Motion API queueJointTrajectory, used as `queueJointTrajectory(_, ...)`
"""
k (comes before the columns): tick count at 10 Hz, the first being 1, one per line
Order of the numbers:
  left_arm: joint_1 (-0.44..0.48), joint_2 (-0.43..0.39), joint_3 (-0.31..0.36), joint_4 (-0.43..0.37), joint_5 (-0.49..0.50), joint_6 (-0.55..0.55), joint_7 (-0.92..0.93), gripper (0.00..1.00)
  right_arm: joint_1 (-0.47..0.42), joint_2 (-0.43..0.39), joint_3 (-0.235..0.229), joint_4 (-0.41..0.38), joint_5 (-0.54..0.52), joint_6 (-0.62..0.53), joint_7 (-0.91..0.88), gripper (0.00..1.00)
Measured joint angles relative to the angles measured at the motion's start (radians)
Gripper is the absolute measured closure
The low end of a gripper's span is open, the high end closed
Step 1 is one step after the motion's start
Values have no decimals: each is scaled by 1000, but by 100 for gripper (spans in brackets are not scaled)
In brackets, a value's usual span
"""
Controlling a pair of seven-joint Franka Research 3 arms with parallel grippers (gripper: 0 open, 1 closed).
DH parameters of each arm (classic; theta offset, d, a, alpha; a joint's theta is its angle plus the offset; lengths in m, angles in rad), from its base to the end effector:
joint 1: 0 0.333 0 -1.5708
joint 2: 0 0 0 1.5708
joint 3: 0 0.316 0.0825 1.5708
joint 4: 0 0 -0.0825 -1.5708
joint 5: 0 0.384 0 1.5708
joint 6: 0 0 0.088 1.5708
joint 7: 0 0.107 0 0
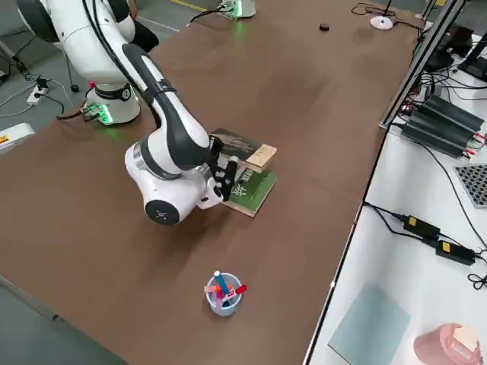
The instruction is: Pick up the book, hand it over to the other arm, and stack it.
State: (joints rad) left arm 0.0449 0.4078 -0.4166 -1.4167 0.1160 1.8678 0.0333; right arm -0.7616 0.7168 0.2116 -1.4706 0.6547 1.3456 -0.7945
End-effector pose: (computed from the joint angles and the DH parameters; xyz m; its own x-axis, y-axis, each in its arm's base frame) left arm 0.6537 -0.1954 0.4893 0.9197 -0.3846 0.0789 -0.3888 -0.9202 0.0454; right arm 0.5643 -0.2829 0.2644 0.9896 0.1379 -0.0410 0.0215 -0.4233 -0.9057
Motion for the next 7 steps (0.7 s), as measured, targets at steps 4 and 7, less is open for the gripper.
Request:
queueJointTrajectory(4, -167, -51, 321, 0, -2, -39, 150, 0, -16, 17, -2, 1, 50, 69, -12, 85)
queueJointTrajectory(7, -173, -86, 402, -1, -55, -93, 182, 0, -17, 41, -9, 1, 81, 81, -46, 85)
